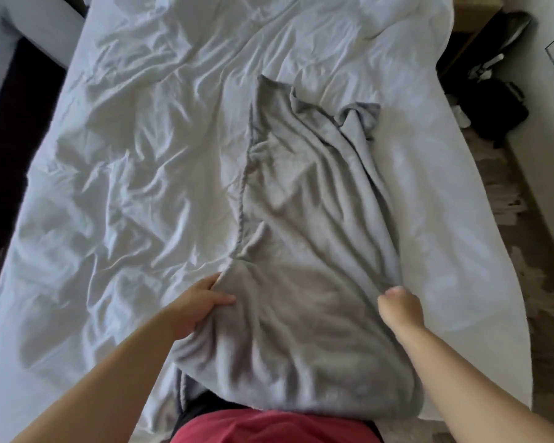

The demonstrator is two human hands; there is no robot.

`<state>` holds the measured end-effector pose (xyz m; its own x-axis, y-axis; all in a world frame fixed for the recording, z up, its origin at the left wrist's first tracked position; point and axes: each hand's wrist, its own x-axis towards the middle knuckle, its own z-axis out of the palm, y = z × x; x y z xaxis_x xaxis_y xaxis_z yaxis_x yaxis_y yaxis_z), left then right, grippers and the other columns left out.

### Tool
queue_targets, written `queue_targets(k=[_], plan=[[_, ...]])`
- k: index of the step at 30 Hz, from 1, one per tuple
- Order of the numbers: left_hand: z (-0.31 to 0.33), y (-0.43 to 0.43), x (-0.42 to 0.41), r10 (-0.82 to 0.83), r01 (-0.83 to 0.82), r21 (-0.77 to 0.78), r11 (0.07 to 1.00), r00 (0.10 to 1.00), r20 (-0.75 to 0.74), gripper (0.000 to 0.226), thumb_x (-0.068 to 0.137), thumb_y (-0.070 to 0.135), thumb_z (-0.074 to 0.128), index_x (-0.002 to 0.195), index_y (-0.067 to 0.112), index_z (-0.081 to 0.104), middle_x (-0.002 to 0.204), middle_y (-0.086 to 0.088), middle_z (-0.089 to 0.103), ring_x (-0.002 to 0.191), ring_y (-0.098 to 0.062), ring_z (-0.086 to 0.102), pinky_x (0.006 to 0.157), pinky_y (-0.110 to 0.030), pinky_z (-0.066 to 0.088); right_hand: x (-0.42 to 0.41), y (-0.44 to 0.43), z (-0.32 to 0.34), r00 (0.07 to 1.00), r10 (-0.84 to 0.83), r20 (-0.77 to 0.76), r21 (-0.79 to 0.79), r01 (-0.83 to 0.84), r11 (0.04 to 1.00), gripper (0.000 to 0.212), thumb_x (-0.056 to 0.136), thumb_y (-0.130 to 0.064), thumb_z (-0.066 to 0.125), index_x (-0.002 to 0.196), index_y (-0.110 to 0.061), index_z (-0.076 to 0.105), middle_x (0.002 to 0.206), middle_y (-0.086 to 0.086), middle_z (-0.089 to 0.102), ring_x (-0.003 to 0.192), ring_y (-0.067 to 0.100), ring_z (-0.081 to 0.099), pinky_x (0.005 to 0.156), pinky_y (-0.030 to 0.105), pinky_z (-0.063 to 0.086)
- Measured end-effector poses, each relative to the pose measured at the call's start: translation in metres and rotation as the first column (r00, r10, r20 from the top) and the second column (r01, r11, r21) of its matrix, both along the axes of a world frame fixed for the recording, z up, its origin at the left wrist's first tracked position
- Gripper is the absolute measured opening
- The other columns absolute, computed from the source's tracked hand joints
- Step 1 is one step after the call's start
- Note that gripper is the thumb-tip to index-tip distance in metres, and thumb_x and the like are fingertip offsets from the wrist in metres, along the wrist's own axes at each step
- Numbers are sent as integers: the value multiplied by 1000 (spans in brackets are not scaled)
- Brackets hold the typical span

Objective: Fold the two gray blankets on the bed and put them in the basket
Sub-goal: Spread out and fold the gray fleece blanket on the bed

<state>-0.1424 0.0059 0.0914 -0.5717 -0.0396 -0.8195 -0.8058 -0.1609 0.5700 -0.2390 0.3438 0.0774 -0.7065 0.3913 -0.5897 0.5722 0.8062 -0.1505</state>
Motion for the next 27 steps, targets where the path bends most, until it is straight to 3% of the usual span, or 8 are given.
queue_targets(k=[3,5,8,12,14,18,22,27], plan=[[27,26,-18,-182,199,91,976,968,-171,40,77,-1,67,115,12,65,110,-13,70,103,-26,64,94,-36,51,-23,-68,23,997,7,-75,-435,-39,900,20,90,-21,55,81,-9,68,82,14,69,81,32,65,67,35,45],[40,40,-26,-385,410,65,910,893,-233,42,74,13,69,116,15,66,110,-11,69,105,-24,63,97,-38,47,-33,-110,38,999,-8,37,-646,30,762,26,89,-40,59,79,-16,64,75,1,68,67,19,66,59,26,47],[51,56,-34,-634,655,-5,755,729,-258,31,82,24,65,113,26,67,107,0,70,102,-14,63,97,-32,47,-36,-144,39,955,210,209,-634,-30,772,60,73,-51,71,114,-10,57,113,2,65,97,18,65,75,30,54],[49,53,-39,-793,795,78,602,606,-58,32,89,59,48,91,36,71,77,20,65,70,-2,56,72,-21,44,-34,-138,29,972,114,205,-588,29,808,19,74,-8,60,93,-4,59,94,16,63,82,27,59,68,32,47],[36,47,-45,-715,705,123,699,694,86,49,95,59,37,100,25,71,89,12,69,79,-8,63,76,-24,50,-34,-127,28,975,-38,221,-639,174,749,10,74,-5,58,83,-5,62,82,17,62,76,30,59,66,34,46],[1,54,-70,-114,113,16,993,988,107,30,97,36,50,110,14,65,100,-4,68,84,-18,64,74,-29,52,-25,-105,26,968,-78,237,-736,231,636,22,79,-3,60,97,-7,71,93,16,74,90,33,71,91,47,54],[-16,77,-106,-6,-3,111,994,997,80,38,88,47,61,112,18,65,105,-3,70,95,-18,66,77,-31,54,-14,-97,25,969,-46,242,-808,227,544,25,95,-24,56,101,-6,72,97,14,74,96,31,70,94,44,52],[-23,98,-138,46,-52,117,992,998,47,13,87,22,65,83,12,72,78,-5,74,64,-12,71,53,-22,53,-21,-82,24,971,76,226,-824,150,546,32,95,-34,56,100,-7,73,100,8,75,97,20,70,93,32,53]])
